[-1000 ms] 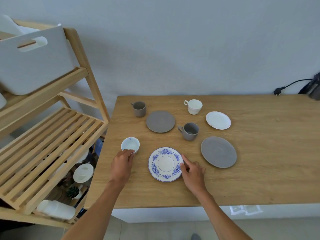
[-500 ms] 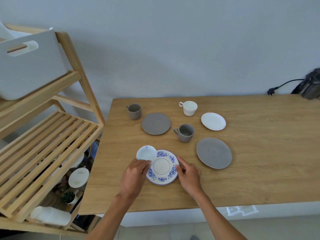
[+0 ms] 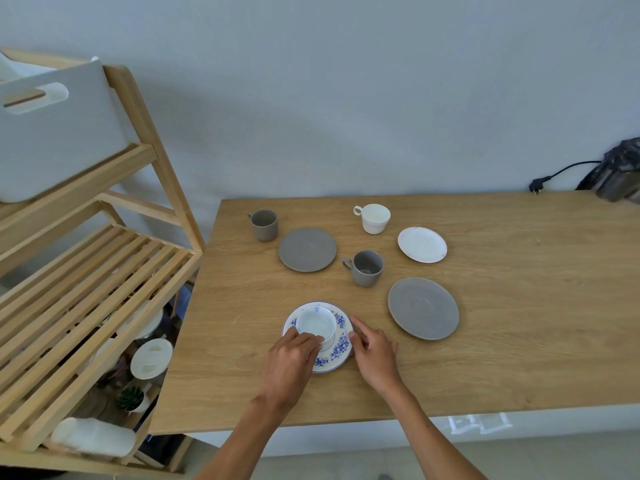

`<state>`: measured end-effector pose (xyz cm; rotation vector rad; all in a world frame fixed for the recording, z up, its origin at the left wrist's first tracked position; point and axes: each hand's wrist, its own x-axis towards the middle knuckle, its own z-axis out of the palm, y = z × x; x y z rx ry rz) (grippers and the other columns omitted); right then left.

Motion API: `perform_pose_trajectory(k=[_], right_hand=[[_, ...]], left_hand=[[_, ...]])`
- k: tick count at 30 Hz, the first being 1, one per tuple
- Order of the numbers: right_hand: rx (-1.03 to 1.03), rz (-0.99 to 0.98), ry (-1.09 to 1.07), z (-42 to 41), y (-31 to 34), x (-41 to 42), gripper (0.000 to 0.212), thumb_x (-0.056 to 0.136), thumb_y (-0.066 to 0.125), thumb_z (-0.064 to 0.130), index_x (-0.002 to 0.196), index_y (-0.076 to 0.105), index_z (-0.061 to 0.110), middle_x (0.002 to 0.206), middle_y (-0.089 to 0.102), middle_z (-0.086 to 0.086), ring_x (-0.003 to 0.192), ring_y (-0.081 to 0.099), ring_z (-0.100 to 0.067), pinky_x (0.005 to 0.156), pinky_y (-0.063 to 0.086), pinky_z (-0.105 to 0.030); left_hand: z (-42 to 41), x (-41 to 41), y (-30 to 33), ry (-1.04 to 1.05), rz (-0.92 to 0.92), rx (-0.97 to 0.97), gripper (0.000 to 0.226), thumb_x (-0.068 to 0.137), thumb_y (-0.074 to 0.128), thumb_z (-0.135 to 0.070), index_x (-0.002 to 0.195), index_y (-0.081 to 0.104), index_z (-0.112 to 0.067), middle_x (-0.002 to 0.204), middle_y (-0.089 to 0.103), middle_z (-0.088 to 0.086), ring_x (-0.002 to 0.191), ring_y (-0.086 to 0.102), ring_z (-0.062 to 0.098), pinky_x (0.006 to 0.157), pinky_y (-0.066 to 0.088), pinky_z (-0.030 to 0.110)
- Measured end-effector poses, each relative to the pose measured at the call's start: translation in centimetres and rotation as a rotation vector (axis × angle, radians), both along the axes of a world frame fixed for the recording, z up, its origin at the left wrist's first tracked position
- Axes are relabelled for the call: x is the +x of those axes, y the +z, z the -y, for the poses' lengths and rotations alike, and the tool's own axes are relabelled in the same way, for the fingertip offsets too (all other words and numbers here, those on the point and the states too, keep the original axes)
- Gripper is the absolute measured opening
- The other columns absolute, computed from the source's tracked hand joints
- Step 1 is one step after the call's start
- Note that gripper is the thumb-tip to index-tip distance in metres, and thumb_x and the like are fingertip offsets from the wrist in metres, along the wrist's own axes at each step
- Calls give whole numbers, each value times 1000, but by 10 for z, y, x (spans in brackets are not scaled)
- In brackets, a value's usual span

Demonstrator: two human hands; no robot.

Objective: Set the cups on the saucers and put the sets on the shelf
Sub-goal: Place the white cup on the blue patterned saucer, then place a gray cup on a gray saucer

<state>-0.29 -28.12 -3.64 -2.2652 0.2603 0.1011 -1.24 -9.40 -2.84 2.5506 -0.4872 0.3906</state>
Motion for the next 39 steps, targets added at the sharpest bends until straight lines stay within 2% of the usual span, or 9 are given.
perform_pose_trajectory(k=[5,11,15,19,24,27,31,35,39], right_hand=[[16,-20,-3,1,0,2,37,103,47,33,138,53,42,96,67,14,114,53,-12,108,19,-35],[7,-95,-40,-12,9,14,31,99,50,36,126,60,44,105,74,12,114,61,-11,91,16,-32],[-13,-112,-64,-19,12,18,29,98,50,37,125,61,44,111,72,13,116,60,-12,100,20,-38],[-13,-124,-67,-23,10,20,29,98,50,39,125,61,44,117,71,13,119,59,-12,107,21,-43],[33,-144,-22,-17,17,17,31,98,46,37,125,60,45,92,73,15,111,61,-8,103,21,-37],[49,-156,19,-7,24,18,35,95,45,33,125,59,43,77,72,13,106,63,-10,107,32,-37],[122,-147,90,12,33,20,36,95,47,34,128,60,40,92,69,8,91,64,-10,84,54,-32],[139,-62,89,45,43,21,28,100,49,27,121,62,41,89,67,4,72,64,-9,62,49,-18],[154,20,5,97,46,21,31,100,50,21,120,64,41,78,66,3,60,58,-14,56,49,-25]], left_hand=[[4,-2,-3,-11,-7,-5,15,89,61,-23,99,72,-23,85,69,-15,84,57,10,57,50,27],[-1,0,-6,28,-1,-38,29,93,46,-31,101,72,-19,90,69,-13,87,58,11,63,52,29],[-8,6,-4,58,-31,-35,27,93,48,-31,101,71,-20,92,68,-14,89,58,11,65,52,30],[-10,5,2,100,-79,-27,14,88,66,-20,101,69,-24,95,67,-15,86,60,8,60,51,26],[-12,1,8,91,-151,-30,23,91,61,-35,113,60,-30,112,65,-18,82,66,11,60,52,28],[-12,1,20,153,-171,-88,41,90,56,-51,126,52,-32,120,61,-21,77,67,12,63,51,30],[-6,1,40,204,-144,-181,37,90,51,-54,122,52,-37,110,59,-23,60,58,4,55,47,25],[23,15,58,183,-138,-206,35,91,50,-54,123,51,-38,114,57,-26,74,58,-1,58,44,17],[68,40,64,150,-166,-229,42,91,50,-55,129,48,-36,123,56,-21,97,58,2,68,44,16]])
